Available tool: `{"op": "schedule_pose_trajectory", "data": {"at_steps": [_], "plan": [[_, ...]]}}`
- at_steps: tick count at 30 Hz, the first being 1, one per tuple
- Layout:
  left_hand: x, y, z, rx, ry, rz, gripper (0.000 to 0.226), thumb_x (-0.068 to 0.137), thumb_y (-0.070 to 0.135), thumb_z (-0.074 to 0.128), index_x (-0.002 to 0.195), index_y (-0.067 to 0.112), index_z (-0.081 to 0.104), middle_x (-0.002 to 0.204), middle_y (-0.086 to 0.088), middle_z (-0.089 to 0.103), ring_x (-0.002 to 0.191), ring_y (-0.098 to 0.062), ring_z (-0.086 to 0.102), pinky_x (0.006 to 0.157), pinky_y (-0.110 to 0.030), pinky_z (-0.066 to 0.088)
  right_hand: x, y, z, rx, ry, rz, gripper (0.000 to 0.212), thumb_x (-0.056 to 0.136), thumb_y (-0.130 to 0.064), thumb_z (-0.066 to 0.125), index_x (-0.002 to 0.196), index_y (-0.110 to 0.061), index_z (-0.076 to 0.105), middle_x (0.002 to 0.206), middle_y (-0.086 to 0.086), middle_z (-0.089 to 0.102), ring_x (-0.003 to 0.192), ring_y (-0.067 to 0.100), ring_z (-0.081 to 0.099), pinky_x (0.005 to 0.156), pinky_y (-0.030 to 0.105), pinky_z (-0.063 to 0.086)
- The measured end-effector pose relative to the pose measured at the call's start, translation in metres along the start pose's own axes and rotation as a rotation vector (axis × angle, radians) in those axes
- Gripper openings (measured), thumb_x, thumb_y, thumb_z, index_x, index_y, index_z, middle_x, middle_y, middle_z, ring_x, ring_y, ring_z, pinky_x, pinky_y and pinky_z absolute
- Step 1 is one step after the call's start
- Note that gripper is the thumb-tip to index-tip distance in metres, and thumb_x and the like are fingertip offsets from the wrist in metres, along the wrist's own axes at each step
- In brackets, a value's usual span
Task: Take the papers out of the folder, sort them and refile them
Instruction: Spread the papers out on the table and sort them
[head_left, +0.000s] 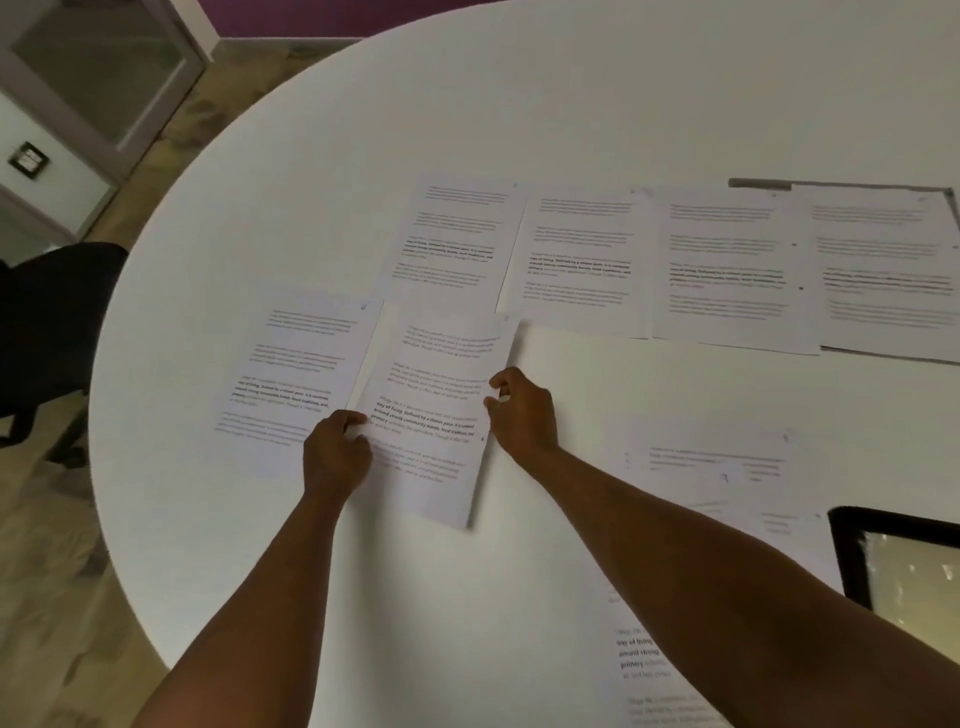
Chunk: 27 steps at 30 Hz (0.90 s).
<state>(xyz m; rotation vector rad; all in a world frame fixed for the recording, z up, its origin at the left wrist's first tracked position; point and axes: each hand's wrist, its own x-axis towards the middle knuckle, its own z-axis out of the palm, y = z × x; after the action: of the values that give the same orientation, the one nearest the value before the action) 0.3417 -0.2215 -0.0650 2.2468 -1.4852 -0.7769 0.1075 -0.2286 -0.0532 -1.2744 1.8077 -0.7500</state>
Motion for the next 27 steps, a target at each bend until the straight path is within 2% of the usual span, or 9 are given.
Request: {"op": "schedule_pose_trajectory", "data": {"at_steps": [2,4,6,10,15,18,20,25,27], "plan": [[0.004,-0.007,0.007,0.077,0.008,0.007,0.029,0.083,0.009,0.064,0.112,0.012,0.064,0.116,-0.015,0.060,0.106,-0.033,0.057,0.087,-0.034,0.044,0.004,0.004,0.005,-0.066,-0.060,-0.004,0.031,0.089,-0.015,0.068,0.116,-0.007,0.057,0.095,0.006,0.059,0.074,0.014,0.061,0.064,0.013,0.046],[0.004,-0.012,0.014,0.163,0.036,0.049,0.032,0.081,0.016,0.070,0.112,0.013,0.065,0.117,-0.016,0.056,0.112,-0.036,0.051,0.089,-0.041,0.044,0.006,0.009,0.010,-0.337,-0.054,-0.040,0.043,0.089,-0.031,0.067,0.125,-0.013,0.053,0.117,0.009,0.053,0.103,0.021,0.057,0.083,0.025,0.049],[0.002,-0.016,0.019,0.207,0.083,0.076,0.036,0.079,0.020,0.072,0.113,0.012,0.065,0.121,-0.016,0.054,0.116,-0.038,0.048,0.091,-0.046,0.044,0.003,0.013,0.015,-0.640,-0.015,-0.142,0.053,0.090,-0.048,0.060,0.131,-0.017,0.048,0.133,0.011,0.043,0.119,0.025,0.044,0.095,0.035,0.044],[0.000,-0.026,0.021,0.274,0.214,0.143,0.050,0.072,0.031,0.061,0.117,0.010,0.060,0.129,-0.019,0.051,0.118,-0.040,0.047,0.093,-0.051,0.044,-0.002,0.024,0.026,-0.673,-0.185,-0.305,0.066,0.091,-0.056,0.051,0.142,-0.016,0.039,0.157,0.010,0.022,0.144,0.029,0.022,0.115,0.043,0.022],[0.004,-0.034,0.019,0.238,0.200,0.104,0.046,0.077,0.026,0.060,0.116,0.004,0.054,0.118,-0.017,0.055,0.109,-0.037,0.052,0.085,-0.048,0.046,-0.006,0.030,0.037,-0.676,-0.261,-0.352,0.074,0.091,-0.057,0.050,0.149,-0.016,0.027,0.161,0.010,0.011,0.148,0.028,0.009,0.119,0.041,0.011],[0.009,-0.042,0.015,0.228,0.206,0.116,0.032,0.073,0.031,0.051,0.095,0.008,0.049,0.100,-0.011,0.052,0.094,-0.035,0.051,0.072,-0.043,0.047,-0.005,0.024,0.045,-0.679,-0.261,-0.367,0.075,0.092,-0.057,0.050,0.149,-0.016,0.026,0.161,0.011,0.011,0.148,0.028,0.009,0.119,0.041,0.011],[0.013,-0.049,0.012,0.219,0.197,0.109,0.023,0.075,0.026,0.054,0.087,0.009,0.045,0.096,-0.010,0.050,0.091,-0.035,0.050,0.070,-0.041,0.045,-0.005,0.020,0.051,-0.694,-0.267,-0.374,0.076,0.091,-0.058,0.050,0.149,-0.015,0.026,0.161,0.011,0.011,0.148,0.029,0.009,0.119,0.041,0.011],[0.022,-0.055,0.006,0.218,0.193,0.037,0.032,0.082,0.012,0.060,0.110,-0.003,0.052,0.124,-0.020,0.050,0.115,-0.039,0.046,0.089,-0.047,0.043,-0.004,0.010,0.068,-0.705,-0.253,-0.393,0.076,0.089,-0.058,0.053,0.147,-0.013,0.029,0.159,0.014,0.016,0.147,0.031,0.014,0.119,0.042,0.013],[0.029,-0.061,0.003,0.220,0.180,0.026,0.036,0.083,0.013,0.060,0.113,-0.004,0.052,0.127,-0.021,0.050,0.117,-0.041,0.046,0.092,-0.048,0.043,-0.003,0.006,0.074,-0.720,-0.242,-0.400,0.076,0.089,-0.058,0.053,0.146,-0.013,0.030,0.159,0.014,0.017,0.146,0.031,0.016,0.119,0.042,0.013]]}}
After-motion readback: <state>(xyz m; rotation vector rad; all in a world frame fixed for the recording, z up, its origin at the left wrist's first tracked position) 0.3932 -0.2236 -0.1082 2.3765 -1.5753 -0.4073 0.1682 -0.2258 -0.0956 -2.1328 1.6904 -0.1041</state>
